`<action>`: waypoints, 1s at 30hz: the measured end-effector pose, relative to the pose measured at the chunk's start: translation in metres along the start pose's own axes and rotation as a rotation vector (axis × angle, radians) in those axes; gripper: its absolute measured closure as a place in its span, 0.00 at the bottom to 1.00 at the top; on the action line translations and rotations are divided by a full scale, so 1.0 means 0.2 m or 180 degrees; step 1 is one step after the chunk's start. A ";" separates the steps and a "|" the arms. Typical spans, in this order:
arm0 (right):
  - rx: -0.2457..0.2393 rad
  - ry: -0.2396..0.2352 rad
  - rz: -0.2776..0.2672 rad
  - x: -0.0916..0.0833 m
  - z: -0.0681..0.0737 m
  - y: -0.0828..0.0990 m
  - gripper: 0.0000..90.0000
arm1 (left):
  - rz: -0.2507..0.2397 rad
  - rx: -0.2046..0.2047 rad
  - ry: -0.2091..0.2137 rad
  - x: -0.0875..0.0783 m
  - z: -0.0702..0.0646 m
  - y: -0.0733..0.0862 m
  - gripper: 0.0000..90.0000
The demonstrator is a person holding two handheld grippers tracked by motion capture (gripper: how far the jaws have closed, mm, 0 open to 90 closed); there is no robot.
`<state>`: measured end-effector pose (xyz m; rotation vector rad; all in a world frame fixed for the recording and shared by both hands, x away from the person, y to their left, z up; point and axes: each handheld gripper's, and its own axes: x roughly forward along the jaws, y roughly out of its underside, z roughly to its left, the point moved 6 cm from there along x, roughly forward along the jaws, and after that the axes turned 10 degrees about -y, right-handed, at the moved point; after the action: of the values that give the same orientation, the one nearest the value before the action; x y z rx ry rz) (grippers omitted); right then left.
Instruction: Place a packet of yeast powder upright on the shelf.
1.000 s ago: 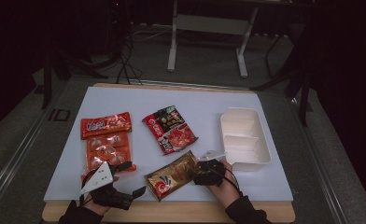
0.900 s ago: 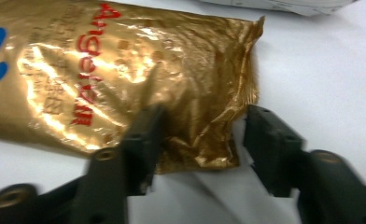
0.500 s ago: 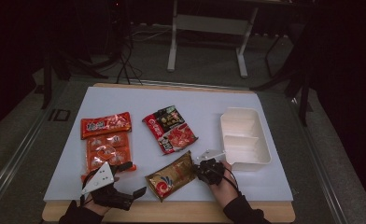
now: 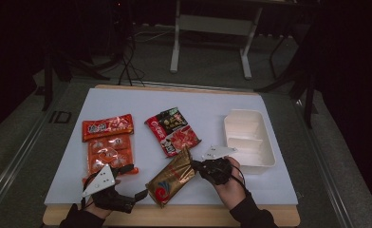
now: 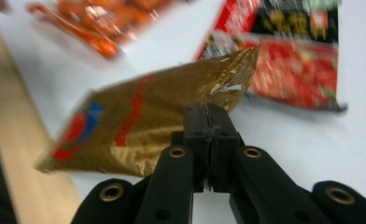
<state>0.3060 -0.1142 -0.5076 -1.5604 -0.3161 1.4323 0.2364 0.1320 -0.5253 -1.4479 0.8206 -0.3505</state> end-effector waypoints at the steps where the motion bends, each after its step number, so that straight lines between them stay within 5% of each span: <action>1: -0.0018 -0.0024 -0.0037 -0.01 0.02 -0.02 0.99 | -0.0003 -0.0003 -0.0006 0.00 0.00 0.00 0.04; 11: -0.0284 -0.0531 -0.0317 -0.07 0.22 -0.19 0.99 | -0.0012 -0.0001 -0.0075 0.00 0.02 0.00 0.04; 20: -0.0517 -0.0798 -0.0459 -0.14 0.35 -0.32 1.00 | -0.0032 -0.0031 -0.0074 0.00 0.02 0.00 0.04; 25: -0.0635 -0.0745 -0.0496 -0.20 0.35 -0.38 1.00 | -0.0027 -0.0029 -0.0070 0.00 0.02 0.00 0.04; 30: -0.0628 -0.0722 -0.0622 -0.33 0.27 -0.45 1.00 | -0.0032 -0.0049 -0.0058 0.00 0.01 0.00 0.04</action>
<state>0.2767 -0.0911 -0.3895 -1.4761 -0.7445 1.4589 0.2385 0.1339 -0.5250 -1.4678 0.8030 -0.3386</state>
